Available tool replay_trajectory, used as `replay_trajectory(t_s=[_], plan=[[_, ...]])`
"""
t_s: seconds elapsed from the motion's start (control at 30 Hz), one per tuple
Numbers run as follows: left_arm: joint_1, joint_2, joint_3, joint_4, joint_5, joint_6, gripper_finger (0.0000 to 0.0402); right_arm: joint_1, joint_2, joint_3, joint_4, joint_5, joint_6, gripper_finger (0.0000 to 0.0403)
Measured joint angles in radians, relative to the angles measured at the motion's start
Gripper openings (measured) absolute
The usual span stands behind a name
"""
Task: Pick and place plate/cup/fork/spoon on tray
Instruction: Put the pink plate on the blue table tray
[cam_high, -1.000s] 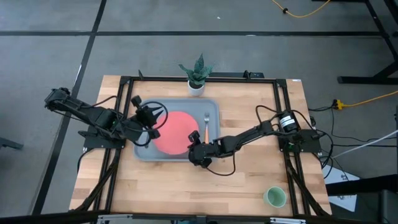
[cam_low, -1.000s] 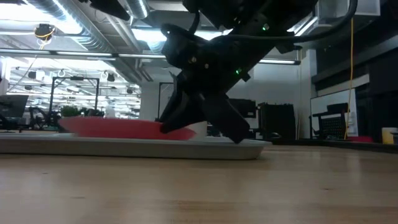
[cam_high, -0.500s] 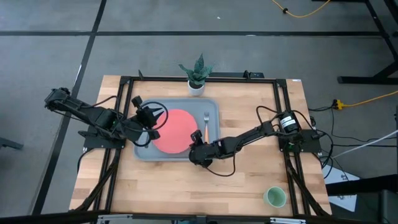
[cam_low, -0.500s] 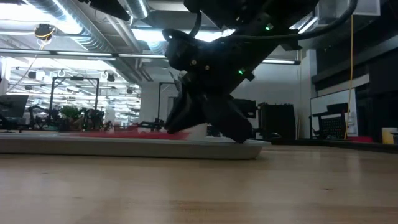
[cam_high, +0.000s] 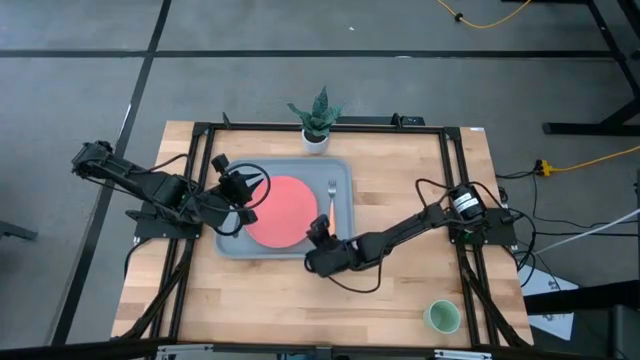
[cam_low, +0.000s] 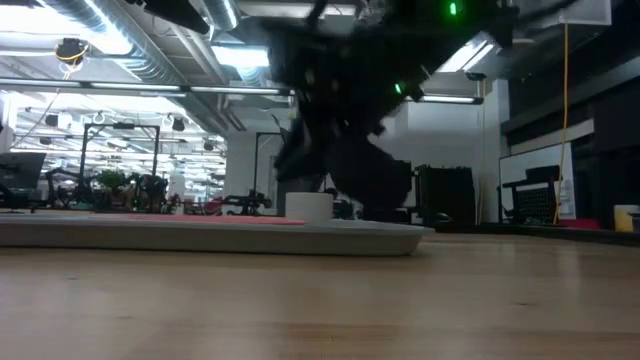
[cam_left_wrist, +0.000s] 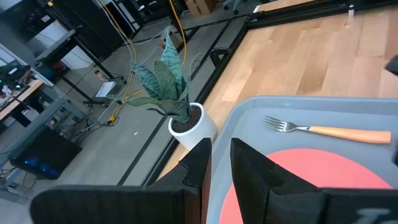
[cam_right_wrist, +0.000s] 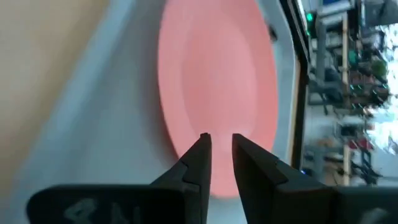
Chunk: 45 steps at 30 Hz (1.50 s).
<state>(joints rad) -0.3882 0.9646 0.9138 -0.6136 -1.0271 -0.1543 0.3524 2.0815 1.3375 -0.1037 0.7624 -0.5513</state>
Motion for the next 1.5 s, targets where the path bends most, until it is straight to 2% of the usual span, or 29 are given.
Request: replay_trajectory(t_s=[0.17,0.47,0.77,0.97,1.17,1.5], plan=[[0.000,0.000,0.000,0.000,0.000,0.000,0.0053,-0.043,-0.001,0.048,0.029,-0.273,0.055,0.0069],[0.000,0.000,0.000,0.000,0.000,0.000,0.0053,-0.227,-0.002,0.195,-0.021,-0.539,0.418,0.0069],[0.000,0.000,0.000,0.001,0.000,0.000,0.0053,-0.371,0.034,0.399,-0.235,-0.615,0.679,0.0068],[0.000,0.000,0.000,0.002,0.000,-0.008,0.0053,-0.355,0.156,0.542,-0.421,-0.679,0.657,0.0059],[0.000,0.000,0.000,0.000,0.000,-0.053,0.0053,-0.349,0.202,0.525,-0.511,-0.700,0.618,0.0057],[0.000,0.000,0.000,0.001,-0.003,-0.047,0.0053,-0.379,0.203,0.488,-0.603,-0.713,0.622,0.0057]])
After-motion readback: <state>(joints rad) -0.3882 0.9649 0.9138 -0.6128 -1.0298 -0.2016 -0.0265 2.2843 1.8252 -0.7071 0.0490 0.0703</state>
